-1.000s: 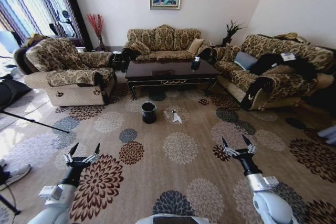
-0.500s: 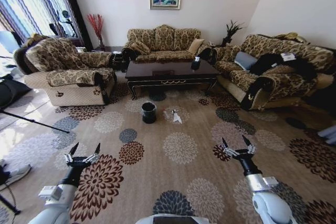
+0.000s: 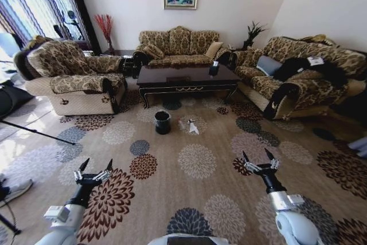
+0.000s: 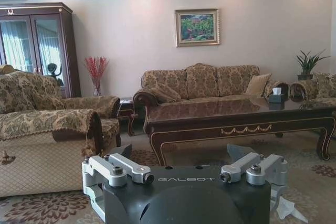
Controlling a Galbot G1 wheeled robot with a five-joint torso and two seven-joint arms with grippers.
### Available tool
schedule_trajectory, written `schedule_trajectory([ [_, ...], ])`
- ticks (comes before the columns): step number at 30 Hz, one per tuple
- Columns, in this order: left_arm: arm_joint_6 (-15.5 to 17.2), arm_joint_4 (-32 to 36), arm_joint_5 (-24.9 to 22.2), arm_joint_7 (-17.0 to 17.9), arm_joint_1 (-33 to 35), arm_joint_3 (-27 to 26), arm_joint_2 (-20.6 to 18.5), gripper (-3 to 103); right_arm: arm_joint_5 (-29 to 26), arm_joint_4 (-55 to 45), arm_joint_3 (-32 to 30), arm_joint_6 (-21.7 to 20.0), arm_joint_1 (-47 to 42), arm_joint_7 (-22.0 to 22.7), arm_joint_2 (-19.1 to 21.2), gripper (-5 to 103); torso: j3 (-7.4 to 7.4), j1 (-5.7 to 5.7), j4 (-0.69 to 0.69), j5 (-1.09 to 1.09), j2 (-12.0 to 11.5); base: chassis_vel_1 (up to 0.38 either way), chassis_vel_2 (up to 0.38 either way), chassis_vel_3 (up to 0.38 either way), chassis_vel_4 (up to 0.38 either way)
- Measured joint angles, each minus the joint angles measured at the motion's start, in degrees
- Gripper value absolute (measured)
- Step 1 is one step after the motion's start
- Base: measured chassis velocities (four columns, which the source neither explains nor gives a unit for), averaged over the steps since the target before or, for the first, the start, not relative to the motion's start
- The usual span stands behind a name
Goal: Move to the front of the table and pick up the trash from the floor, then place it into the trash bin.
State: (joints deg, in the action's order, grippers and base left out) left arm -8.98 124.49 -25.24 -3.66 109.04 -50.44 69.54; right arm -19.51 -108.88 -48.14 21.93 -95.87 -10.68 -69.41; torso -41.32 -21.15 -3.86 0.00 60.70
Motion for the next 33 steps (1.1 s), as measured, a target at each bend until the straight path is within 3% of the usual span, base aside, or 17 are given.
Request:
schedule_trajectory([
  [16, -0.5, -0.8, 0.2, 0.2, 0.2, 0.0, 0.3, 100, 0.2, -0.1, -0.2, 1.2, -1.4, -0.5, -0.1, 100, 2.50, 2.03, 0.00, 0.00, -4.5, 0.000, 0.000, 0.000, 0.000],
  [22, -0.6, -1.0, 0.5, 1.1, 0.2, -0.2, 0.5, 100, -3.5, 0.3, -0.1, 3.1, -1.6, -1.9, 0.0, 100, 3.48, 2.80, 0.00, 0.00, -6.3, 0.000, 0.000, 0.000, 0.000],
  [33, -0.4, -0.5, 0.8, 1.3, 0.2, -0.1, 0.9, 100, -4.1, 0.9, 0.0, 5.1, -1.9, -3.3, 0.0, 100, 5.15, 4.15, 0.00, 0.00, -9.3, 0.000, 0.000, 0.000, 0.000],
])
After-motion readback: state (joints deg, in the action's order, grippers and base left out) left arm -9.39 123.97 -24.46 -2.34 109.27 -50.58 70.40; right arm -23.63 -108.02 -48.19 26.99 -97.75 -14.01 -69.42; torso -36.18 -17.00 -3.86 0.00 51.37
